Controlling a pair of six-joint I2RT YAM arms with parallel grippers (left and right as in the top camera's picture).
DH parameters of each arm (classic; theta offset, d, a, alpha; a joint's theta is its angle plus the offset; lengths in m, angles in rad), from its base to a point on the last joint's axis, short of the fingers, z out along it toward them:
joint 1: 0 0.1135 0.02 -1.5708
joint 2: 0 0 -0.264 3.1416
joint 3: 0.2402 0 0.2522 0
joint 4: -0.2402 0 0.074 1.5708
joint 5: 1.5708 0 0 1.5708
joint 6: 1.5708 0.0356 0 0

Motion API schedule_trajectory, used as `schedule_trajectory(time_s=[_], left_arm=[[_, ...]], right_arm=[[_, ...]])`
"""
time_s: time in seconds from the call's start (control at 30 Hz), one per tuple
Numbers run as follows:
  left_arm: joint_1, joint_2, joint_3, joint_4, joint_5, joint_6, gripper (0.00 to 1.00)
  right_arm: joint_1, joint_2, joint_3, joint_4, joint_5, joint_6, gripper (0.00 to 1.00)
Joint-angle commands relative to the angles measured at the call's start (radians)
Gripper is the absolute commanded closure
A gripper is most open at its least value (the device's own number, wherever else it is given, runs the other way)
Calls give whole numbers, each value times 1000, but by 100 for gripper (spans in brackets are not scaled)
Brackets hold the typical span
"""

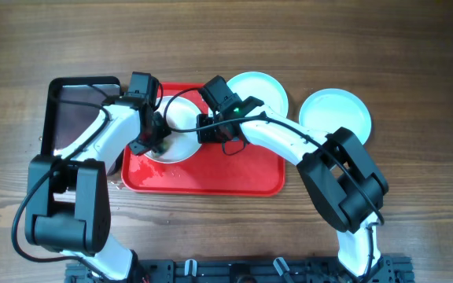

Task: Clean dirty plates on tray and stack at the side
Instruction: 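Scrub the plate with the sponge in the left gripper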

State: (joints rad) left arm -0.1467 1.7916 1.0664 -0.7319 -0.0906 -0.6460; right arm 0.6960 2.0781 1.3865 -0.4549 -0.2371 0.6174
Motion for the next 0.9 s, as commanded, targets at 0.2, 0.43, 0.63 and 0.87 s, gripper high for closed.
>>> schedule_trajectory(time_s=[0.2,0.43,0.63,0.87], left_arm=[[24,47,56,38,-23,72,96],[24,49,56,186,340,356,96],[6,49,56,151,524,486,96],[-2,49,56,-121,531,644,96]], right_arm=[[0,13,15,-29,-28,-16,96],[1,13,15,-29,-50,-42,96],[0,13,15,-28,-50,-43,96],[0,13,15,-27,-49,-43,96]])
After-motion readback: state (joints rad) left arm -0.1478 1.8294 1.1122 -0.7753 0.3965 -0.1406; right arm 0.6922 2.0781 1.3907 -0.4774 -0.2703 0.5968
